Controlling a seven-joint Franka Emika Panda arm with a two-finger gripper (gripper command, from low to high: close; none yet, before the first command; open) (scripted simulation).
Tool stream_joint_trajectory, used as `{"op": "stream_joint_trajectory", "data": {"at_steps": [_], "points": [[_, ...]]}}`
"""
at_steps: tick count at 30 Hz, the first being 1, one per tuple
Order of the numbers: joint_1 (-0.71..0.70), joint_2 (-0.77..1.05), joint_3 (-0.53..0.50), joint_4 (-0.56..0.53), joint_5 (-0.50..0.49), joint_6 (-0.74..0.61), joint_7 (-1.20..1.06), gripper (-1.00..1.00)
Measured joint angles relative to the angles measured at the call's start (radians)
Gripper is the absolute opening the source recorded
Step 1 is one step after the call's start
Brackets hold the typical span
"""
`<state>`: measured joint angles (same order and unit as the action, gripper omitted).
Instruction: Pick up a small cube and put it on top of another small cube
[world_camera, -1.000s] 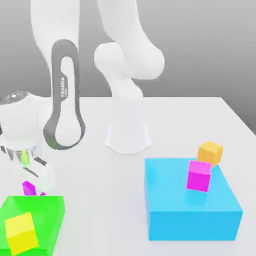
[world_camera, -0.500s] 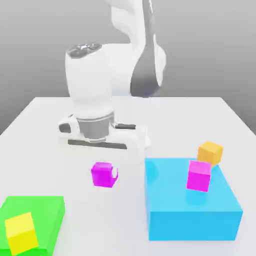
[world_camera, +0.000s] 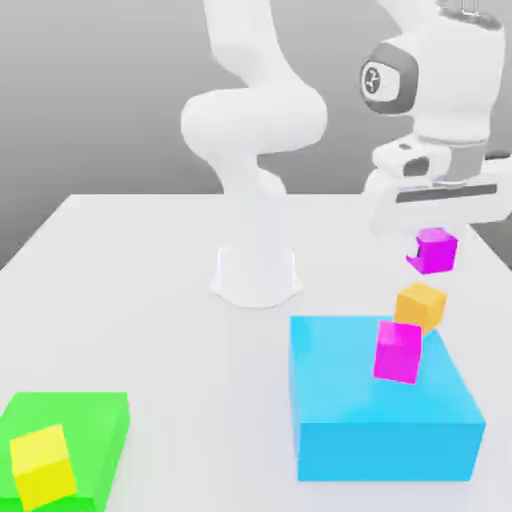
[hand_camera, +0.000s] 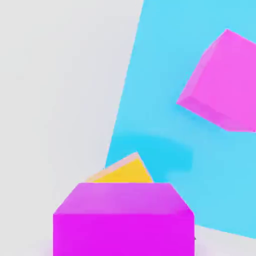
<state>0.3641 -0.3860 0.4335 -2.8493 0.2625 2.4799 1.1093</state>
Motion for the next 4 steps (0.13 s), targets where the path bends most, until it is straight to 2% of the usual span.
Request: {"op": "stream_joint_trajectory", "data": {"at_steps": [1, 4], "points": [[-0.003, 0.026, 0.008, -0.009, -0.001, 0.035, 0.003, 1.00], [-0.003, 0.026, 0.008, -0.009, -0.001, 0.035, 0.003, 1.00]]}}
